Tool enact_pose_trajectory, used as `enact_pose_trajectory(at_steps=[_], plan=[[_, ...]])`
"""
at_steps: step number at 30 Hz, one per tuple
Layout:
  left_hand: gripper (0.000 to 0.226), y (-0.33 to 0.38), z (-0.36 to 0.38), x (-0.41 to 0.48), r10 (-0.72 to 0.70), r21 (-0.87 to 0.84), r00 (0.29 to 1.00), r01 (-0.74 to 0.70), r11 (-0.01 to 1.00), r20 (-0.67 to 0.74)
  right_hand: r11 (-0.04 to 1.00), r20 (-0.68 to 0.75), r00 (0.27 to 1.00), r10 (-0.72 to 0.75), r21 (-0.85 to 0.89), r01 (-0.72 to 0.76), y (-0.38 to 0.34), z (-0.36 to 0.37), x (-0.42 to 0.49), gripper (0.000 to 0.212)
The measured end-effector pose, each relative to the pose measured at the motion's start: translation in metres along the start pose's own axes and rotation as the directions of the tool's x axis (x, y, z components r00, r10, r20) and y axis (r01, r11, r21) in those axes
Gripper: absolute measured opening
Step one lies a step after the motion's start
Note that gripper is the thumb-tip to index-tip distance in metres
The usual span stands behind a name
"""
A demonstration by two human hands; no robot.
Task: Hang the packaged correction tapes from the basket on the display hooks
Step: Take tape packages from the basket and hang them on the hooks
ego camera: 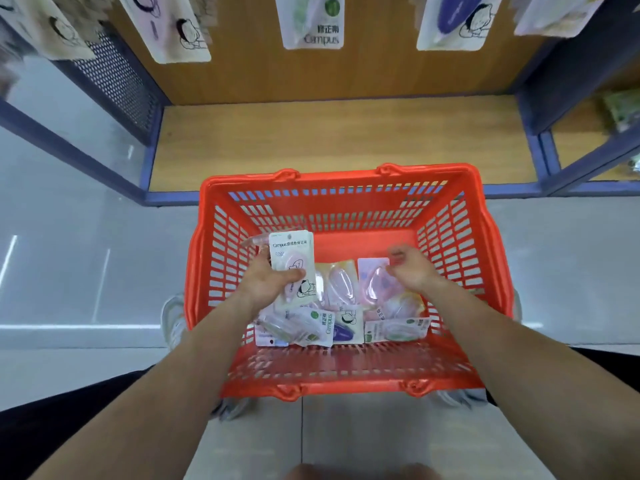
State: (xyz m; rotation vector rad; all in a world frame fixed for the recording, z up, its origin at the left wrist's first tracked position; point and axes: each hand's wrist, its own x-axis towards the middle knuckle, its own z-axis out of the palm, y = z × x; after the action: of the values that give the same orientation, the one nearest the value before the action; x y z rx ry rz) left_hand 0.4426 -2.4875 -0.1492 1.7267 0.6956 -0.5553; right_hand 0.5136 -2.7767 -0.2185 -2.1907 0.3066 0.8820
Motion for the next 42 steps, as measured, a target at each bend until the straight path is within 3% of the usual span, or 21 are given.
enact_pose_trajectory(at_steps=[6, 11, 15, 18, 22, 30, 36, 42], plan=[[0.043, -0.02, 0.015, 0.021, -0.041, 0.022, 0.999, 0.041, 0.999, 0.023, 0.922, -0.018, 0.999, -0.037, -0.387, 0.027, 0.016, 0.009, 0.004, 0.063], [0.046, -0.028, 0.018, 0.024, -0.064, 0.046, 0.997, 0.062, 0.997, 0.036, 0.925, 0.052, 0.998, -0.032, -0.376, 0.049, 0.015, 0.009, 0.008, 0.038], [0.044, -0.032, 0.018, 0.029, -0.073, 0.051, 0.997, 0.071, 0.996, 0.035, 0.959, -0.042, 0.991, -0.125, -0.262, 0.109, 0.004, 0.008, 0.014, 0.032], [0.042, -0.032, 0.019, 0.028, -0.061, 0.039, 0.998, 0.06, 0.997, 0.025, 0.98, -0.062, 0.988, -0.144, -0.144, 0.134, -0.002, 0.008, 0.027, 0.04], [0.04, -0.031, 0.019, 0.027, -0.056, 0.028, 0.998, 0.055, 0.998, 0.023, 0.908, 0.112, 0.984, -0.139, -0.383, 0.172, -0.009, 0.006, 0.034, 0.078], [0.037, -0.031, 0.017, 0.029, -0.049, 0.028, 0.998, 0.048, 0.998, 0.03, 0.851, 0.16, 0.987, -0.02, -0.516, 0.101, 0.009, 0.006, 0.038, 0.096], [0.035, -0.026, 0.017, 0.025, -0.049, 0.0, 0.998, 0.049, 0.999, 0.027, 0.946, 0.27, 0.962, -0.027, -0.304, 0.112, -0.005, 0.002, 0.027, 0.066], [0.035, -0.004, 0.012, 0.008, -0.037, -0.09, 0.999, 0.035, 0.995, -0.023, 0.954, 0.098, 0.966, -0.241, -0.158, 0.254, -0.037, -0.018, 0.003, 0.058]])
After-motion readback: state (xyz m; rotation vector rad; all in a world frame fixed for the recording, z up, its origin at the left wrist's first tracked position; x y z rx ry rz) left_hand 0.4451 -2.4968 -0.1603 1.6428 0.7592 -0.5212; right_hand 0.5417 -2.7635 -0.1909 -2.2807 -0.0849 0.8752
